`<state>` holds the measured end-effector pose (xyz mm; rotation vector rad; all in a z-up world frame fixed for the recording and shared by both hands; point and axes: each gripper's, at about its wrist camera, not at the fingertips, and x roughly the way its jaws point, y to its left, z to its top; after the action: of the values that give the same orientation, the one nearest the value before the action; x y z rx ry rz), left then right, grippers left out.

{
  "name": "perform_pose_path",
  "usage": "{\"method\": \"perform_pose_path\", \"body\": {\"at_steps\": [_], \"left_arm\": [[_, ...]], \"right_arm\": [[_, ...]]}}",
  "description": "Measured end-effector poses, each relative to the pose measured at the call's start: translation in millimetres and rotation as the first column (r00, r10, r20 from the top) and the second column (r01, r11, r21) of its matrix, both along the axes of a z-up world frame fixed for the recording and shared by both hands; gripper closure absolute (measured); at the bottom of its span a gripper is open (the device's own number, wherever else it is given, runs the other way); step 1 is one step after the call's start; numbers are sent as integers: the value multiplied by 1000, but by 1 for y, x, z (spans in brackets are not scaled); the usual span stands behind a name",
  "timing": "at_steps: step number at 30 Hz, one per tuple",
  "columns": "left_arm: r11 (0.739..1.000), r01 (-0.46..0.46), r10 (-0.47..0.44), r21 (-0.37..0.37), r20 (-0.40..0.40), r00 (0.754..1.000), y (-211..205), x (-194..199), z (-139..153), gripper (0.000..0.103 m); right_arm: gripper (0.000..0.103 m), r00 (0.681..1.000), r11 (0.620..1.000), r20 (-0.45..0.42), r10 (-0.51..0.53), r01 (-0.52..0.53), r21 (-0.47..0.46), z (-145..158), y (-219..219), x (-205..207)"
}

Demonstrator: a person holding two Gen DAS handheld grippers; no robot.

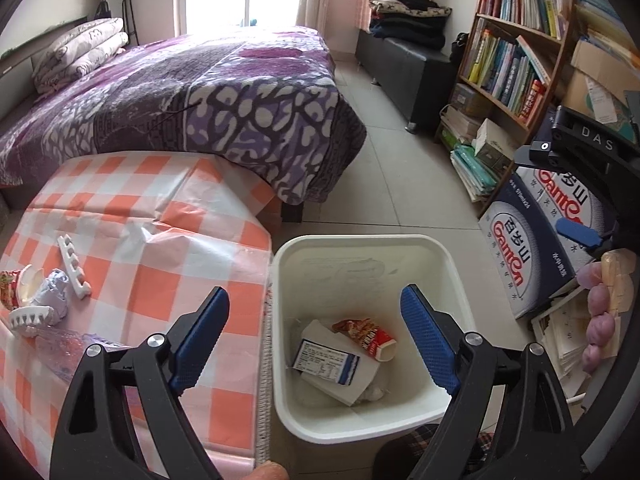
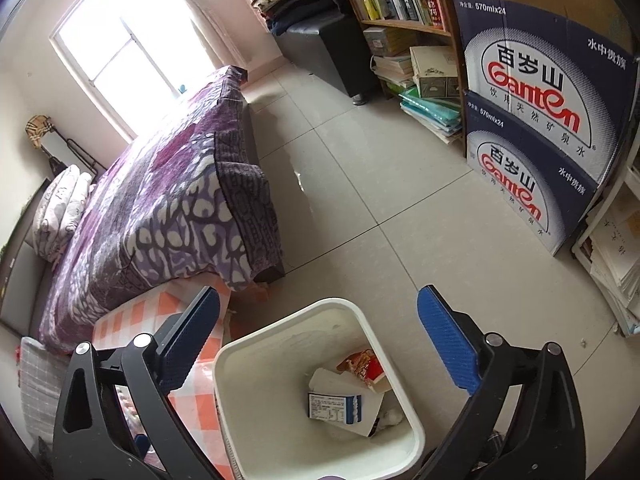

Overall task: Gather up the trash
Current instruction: 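Open both tools over the white bin to drop box and tube, then grasp the red noodle cup with left tool while right tool grasps white foam strip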

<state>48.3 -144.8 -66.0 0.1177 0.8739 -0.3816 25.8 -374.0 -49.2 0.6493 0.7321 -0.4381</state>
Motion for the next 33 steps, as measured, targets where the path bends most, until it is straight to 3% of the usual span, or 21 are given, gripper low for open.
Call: {"method": "perform_pose_path", "body": {"at_steps": [11, 18, 27, 33], "left_arm": [[990, -106, 102, 97, 52, 993, 40, 13, -2, 15], [965, -192, 175, 176, 110, 979, 74, 24, -3, 15], [893, -333, 319, 302, 99, 943, 137, 51, -14, 15], [835, -470, 485, 287, 22, 874, 204, 71, -22, 15]], "right_arm": [[7, 997, 965, -51, 50, -61, -253, 8, 55, 18], [7, 992, 958, -81, 91, -110, -264, 2, 85, 32], [7, 970, 929, -133, 205, -236, -286, -14, 143, 50], [7, 953, 913, -157, 261, -296, -280, -22, 170, 60]]}}
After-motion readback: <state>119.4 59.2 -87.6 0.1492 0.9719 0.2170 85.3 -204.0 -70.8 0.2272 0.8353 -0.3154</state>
